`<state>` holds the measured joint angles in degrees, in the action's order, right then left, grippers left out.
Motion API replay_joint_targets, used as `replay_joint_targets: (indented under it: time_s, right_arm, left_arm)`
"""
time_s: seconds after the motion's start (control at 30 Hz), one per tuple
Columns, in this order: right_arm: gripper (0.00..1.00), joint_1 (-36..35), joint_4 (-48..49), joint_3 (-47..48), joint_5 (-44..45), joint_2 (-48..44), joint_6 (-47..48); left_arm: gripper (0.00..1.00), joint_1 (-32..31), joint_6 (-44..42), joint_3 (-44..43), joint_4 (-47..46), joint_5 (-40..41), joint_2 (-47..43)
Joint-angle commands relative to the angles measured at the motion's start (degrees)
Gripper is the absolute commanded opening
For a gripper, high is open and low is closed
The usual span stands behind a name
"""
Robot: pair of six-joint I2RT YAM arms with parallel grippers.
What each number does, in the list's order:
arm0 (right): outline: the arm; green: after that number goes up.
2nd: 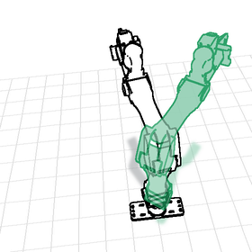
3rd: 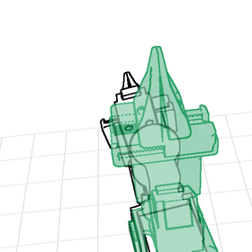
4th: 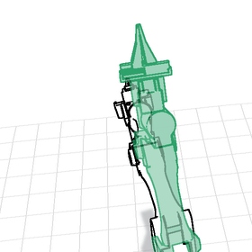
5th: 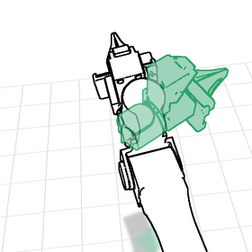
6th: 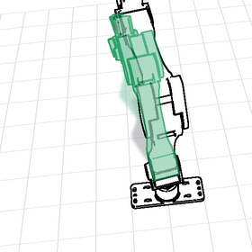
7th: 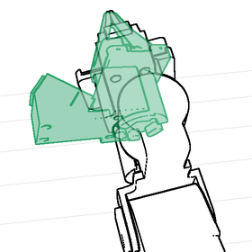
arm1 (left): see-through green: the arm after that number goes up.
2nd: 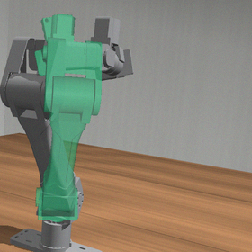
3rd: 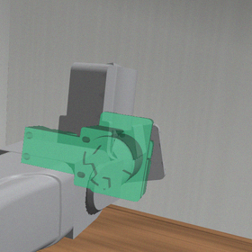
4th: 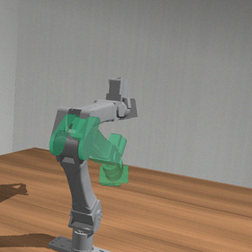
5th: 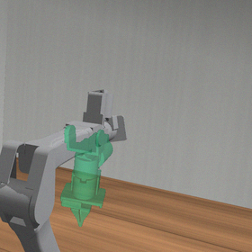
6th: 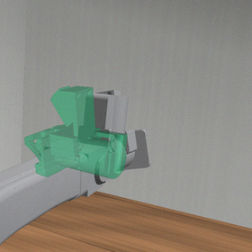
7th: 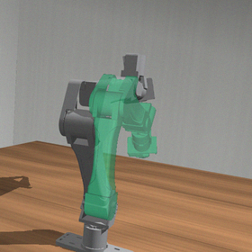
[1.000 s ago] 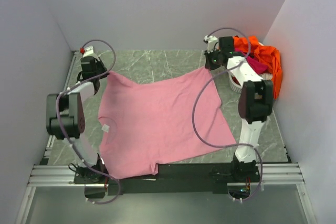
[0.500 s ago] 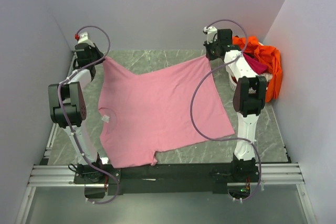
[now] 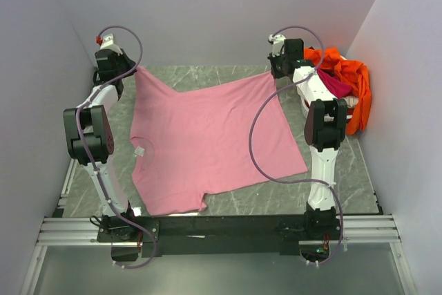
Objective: Fold and stack the t-shirts
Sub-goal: Fold the tshirt
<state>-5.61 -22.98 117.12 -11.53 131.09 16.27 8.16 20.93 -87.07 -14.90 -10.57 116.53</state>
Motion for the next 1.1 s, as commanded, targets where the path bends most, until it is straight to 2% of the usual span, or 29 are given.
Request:
replay_joint_targets:
  time_s: [0.0, 0.27, 0.47, 0.7, 0.93, 1.07]
  right_arm:
    - [0.0, 0.24, 4.35, 2.5, 1.25, -1.45, -1.33]
    - [0.0, 0.51, 4.79, 1.8, 0.19, -2.59, -1.59]
    - [0.0, 0.77, 5.93, -0.57, -0.68, -4.17, -2.47]
    - [0.0, 1.3, 7.34, -4.88, -2.35, -7.95, -3.09]
    - [0.0, 1.74, 8.39, -10.15, -4.55, -11.81, -3.18]
    - [0.0, 1.83, 7.43, -12.17, -7.01, -16.37, -2.21]
  left_arm:
    - [0.0, 0.36, 1.04, -3.9, -1.45, -1.56, 0.1]
    - [0.0, 0.54, 1.22, -8.81, 0.12, -3.49, -1.57]
    - [0.0, 0.54, 1.4, -8.91, 0.57, -4.99, -3.24]
    - [0.0, 0.54, 2.62, -1.36, -1.63, -6.66, -9.38]
    - [0.0, 0.45, 4.12, 9.89, -5.32, -6.75, -17.55]
    - [0.0, 1.24, 3.59, 9.2, -3.22, -6.66, -20.19]
